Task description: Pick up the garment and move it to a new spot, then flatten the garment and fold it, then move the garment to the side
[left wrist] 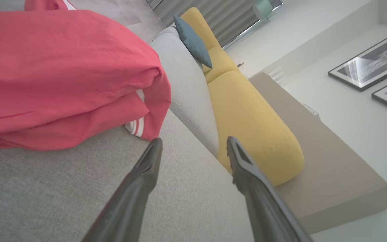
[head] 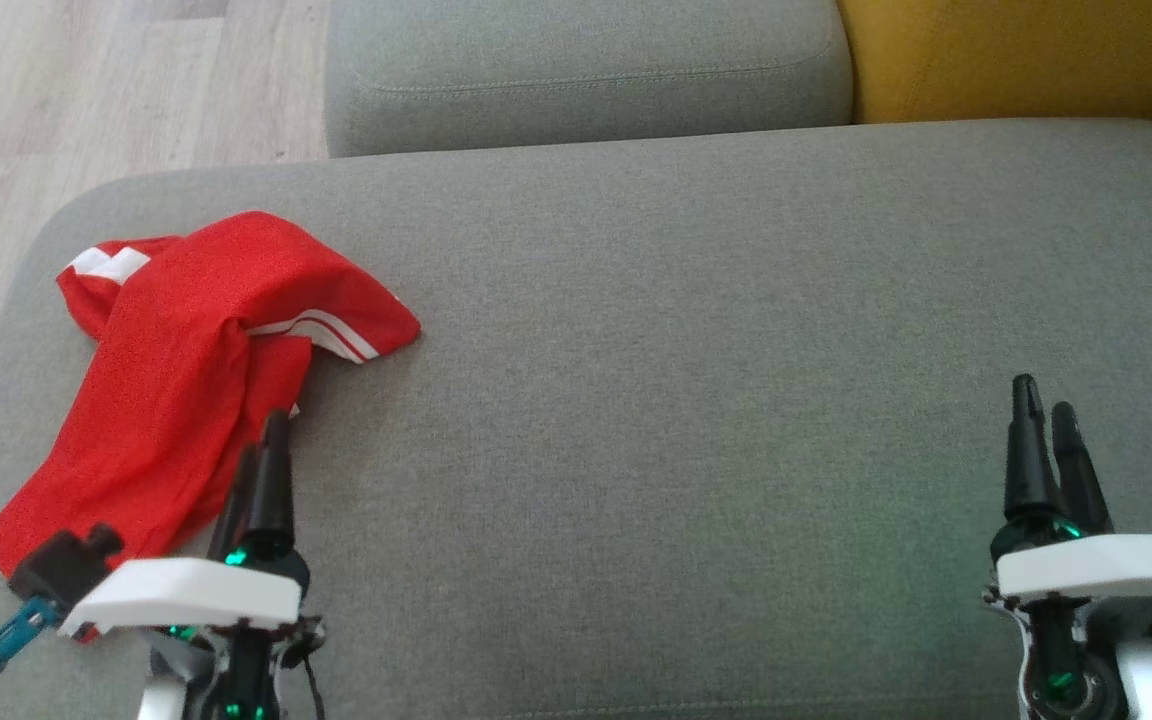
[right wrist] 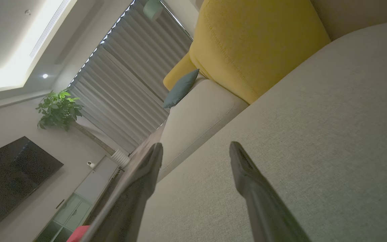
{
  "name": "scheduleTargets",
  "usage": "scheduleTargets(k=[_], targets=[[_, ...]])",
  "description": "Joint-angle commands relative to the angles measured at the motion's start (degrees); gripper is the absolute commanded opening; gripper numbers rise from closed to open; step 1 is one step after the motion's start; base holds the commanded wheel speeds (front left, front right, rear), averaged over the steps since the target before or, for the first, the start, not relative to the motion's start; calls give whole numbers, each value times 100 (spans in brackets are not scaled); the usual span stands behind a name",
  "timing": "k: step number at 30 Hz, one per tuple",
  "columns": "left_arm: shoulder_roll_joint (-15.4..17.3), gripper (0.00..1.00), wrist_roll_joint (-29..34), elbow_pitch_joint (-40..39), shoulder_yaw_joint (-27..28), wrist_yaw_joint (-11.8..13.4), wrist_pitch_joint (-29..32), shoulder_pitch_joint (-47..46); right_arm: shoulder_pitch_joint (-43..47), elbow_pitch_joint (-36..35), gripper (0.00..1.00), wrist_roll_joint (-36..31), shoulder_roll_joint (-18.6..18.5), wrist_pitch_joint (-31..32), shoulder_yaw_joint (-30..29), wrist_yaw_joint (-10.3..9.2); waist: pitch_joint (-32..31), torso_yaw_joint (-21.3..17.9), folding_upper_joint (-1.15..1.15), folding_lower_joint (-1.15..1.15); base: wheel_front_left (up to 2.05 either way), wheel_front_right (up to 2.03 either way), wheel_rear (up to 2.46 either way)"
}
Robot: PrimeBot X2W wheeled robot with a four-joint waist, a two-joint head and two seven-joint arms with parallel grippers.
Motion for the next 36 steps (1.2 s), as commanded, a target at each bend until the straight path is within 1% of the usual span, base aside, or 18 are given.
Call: scheduleTargets(k=[1, 9, 12, 13, 16, 17, 27, 36], targets=[[74, 100, 177, -245, 41, 7, -66, -255, -193, -265, 100, -191, -35, -68, 97, 12, 0, 0, 0, 0, 0, 0, 0], [80, 100, 1063, -255, -267, 93, -200, -275, -182, -307, 100, -980, -38, -203, 217, 13, 6, -2, 0, 0, 0, 0, 0], [82, 100, 1353, -296, -357, 159, -250, -283, -171, -336, 100, -1257, -39, -254, 262, 14, 6, -11, 0, 0, 0, 0, 0], [83, 100, 1532, -327, -405, 210, -284, -289, -158, -356, 100, -1445, -39, -288, 310, 14, 6, -18, 0, 0, 0, 0, 0], [85, 100, 1807, -366, -470, 276, -334, -294, -139, -384, 100, -1724, -40, -338, 385, 15, -1, -33, 0, 0, 0, 0, 0], [85, 100, 1807, -366, -470, 276, -334, -294, -139, -384, 100, -1724, -40, -338, 385, 15, -1, -33, 0, 0, 0, 0, 0], [122, 100, 2664, -454, -657, 487, -501, -278, -101, -434, 100, -2670, -43, -507, 536, 16, -40, -50, 0, 0, 0, 0, 0], [235, 100, 3421, -474, -880, 763, -652, -282, -84, -467, 100, -3449, -46, -659, 643, 18, -38, -47, 0, 0, 0, 0, 0]])
